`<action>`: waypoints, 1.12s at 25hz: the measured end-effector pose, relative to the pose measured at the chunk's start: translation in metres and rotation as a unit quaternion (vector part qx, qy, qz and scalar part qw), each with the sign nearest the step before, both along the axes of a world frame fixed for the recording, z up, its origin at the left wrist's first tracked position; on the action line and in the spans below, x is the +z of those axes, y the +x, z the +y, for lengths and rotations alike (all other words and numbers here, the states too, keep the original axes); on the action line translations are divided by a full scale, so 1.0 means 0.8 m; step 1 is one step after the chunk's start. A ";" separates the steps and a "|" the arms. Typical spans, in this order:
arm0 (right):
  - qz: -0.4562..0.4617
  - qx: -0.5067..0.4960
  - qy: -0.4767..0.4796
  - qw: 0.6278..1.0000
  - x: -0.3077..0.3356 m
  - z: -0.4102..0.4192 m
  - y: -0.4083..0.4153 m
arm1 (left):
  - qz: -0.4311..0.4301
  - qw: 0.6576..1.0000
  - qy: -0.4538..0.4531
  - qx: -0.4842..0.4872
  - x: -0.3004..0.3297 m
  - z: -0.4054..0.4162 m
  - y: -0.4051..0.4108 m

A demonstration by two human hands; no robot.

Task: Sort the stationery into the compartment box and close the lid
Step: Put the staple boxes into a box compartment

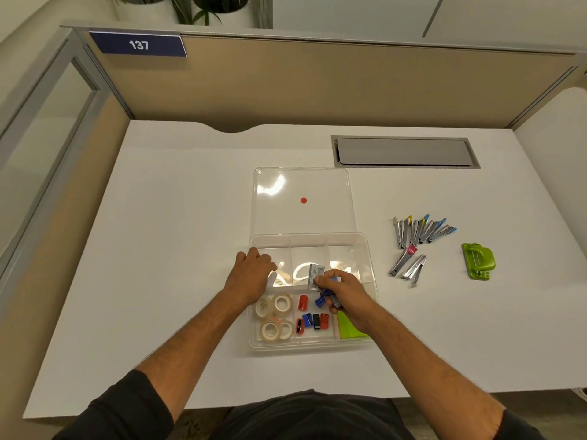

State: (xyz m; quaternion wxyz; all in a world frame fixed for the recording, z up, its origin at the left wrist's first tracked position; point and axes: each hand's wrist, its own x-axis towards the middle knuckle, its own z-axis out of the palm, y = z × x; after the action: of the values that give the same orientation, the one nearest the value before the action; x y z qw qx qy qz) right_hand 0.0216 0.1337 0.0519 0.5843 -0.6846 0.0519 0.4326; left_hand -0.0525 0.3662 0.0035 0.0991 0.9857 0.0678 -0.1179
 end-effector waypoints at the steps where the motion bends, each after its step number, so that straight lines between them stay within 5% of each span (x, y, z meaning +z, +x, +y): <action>1: -0.002 0.002 0.000 1.000 0.000 0.003 -0.001 | -0.028 0.999 -0.041 0.015 0.005 -0.002 -0.001; 4: -0.009 0.010 -0.001 1.000 0.002 0.012 -0.005 | -0.094 0.969 -0.217 0.069 0.022 -0.014 -0.011; 8: -0.012 0.023 0.010 1.000 0.004 0.024 -0.010 | -0.065 0.930 -0.348 0.097 0.041 -0.038 -0.028; 16: -0.011 0.085 0.014 0.996 0.005 0.043 -0.020 | -0.098 0.874 -0.450 0.153 0.043 -0.035 -0.039; 21: -0.024 0.070 -0.014 0.997 0.001 0.045 -0.015 | -0.098 0.887 -0.419 0.171 0.037 -0.025 -0.036; 24: -0.014 0.047 -0.026 0.998 -0.004 0.031 -0.011 | -0.128 0.941 -0.289 0.120 0.029 -0.015 -0.023; 28: -0.018 0.029 -0.034 0.999 -0.009 0.014 -0.009 | -0.045 0.988 -0.123 0.079 0.013 -0.010 0.009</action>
State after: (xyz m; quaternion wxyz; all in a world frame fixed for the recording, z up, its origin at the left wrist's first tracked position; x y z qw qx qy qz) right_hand 0.0147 0.1452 0.0450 0.5490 -0.7128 0.0358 0.4350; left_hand -0.0454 0.3580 0.0142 0.2314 0.9619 0.1262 -0.0723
